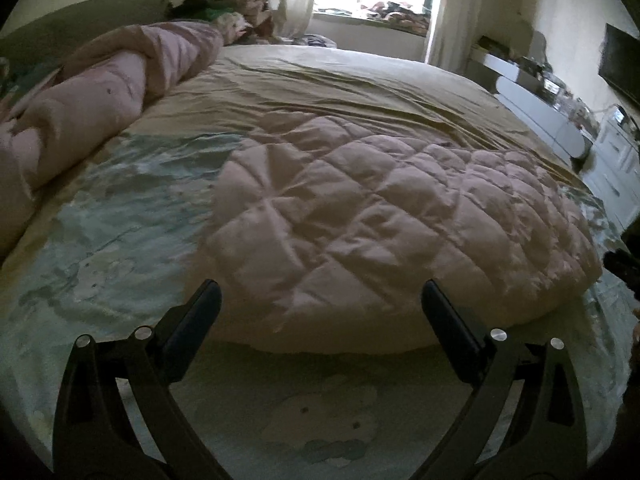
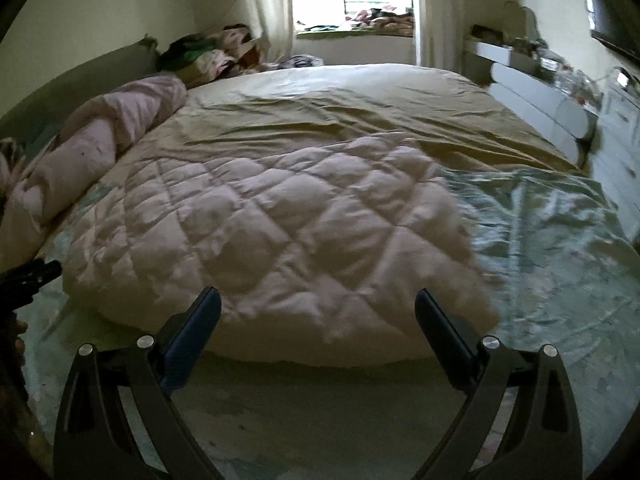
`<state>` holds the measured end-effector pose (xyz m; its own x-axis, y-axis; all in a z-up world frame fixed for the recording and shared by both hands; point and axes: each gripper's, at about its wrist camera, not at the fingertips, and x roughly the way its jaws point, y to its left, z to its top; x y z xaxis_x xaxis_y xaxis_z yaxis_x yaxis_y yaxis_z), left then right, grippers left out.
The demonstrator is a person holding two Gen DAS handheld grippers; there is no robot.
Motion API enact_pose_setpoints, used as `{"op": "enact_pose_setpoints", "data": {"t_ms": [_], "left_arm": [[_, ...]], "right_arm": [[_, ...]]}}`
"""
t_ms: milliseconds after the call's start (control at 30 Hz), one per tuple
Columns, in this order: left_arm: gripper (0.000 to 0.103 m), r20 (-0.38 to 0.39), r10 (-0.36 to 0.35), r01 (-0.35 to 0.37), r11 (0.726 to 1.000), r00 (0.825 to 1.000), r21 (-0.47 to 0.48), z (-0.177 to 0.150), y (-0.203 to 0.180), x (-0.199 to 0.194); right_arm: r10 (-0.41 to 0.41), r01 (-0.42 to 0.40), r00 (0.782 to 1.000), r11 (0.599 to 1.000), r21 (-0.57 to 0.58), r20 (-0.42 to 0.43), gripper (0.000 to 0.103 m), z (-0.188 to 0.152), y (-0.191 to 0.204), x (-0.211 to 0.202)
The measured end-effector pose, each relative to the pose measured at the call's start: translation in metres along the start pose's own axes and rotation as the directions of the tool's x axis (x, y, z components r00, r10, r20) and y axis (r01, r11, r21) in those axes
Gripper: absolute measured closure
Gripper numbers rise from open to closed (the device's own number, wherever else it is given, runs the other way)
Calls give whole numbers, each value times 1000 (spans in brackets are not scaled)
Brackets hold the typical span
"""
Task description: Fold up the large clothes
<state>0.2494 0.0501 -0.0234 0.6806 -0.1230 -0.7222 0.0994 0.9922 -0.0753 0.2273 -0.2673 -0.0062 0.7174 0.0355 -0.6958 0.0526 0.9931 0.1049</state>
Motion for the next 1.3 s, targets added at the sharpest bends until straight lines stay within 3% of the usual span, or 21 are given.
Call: {"op": "enact_pose_setpoints", "data": {"t_ms": [233,433,533,600,700,933,1033,1100,1167,1233,1300], "left_arm": [[9,-17,41,-42,998,999,-42,-6,24,1],[9,-54,71,-76,993,996,-91,-17,48,14],[9,-115,4,-25,982,993,-188,-23,66,31],[9,-150,-89,43,957,985,-288,-27,79,42],[9,-160,-162,89,917,974,-389,-33,91,55],[9,-156,-270,160,851,950,-501,-33,101,84],[9,-155,-291,169,831,944,-530,-30,102,97],[8,-141,-328,193,796,934,-573,-30,105,104],[8,-117,-378,225,742,918,-632,-32,111,114],[8,-96,-393,240,718,915,-653,-33,111,119],[8,-84,-386,239,714,919,-658,-30,110,123]], "right_arm": [[-63,65,998,995,79,-19,6,-14,-38,-3],[-68,80,994,984,161,-82,6,-34,-61,13],[-51,76,992,971,226,-115,6,-42,-71,25],[-13,49,992,958,283,-129,6,-45,-77,34],[56,2,989,922,387,-140,6,-47,-87,49],[236,-121,964,804,582,-126,6,-45,-107,89],[261,-136,958,773,619,-116,5,-39,-113,105],[287,-155,952,744,649,-101,4,-37,-118,116],[316,-183,946,710,680,-76,4,-36,-124,125],[333,-204,942,681,703,-49,4,-36,-128,131],[330,-211,943,680,702,-36,4,-34,-128,134]]}}
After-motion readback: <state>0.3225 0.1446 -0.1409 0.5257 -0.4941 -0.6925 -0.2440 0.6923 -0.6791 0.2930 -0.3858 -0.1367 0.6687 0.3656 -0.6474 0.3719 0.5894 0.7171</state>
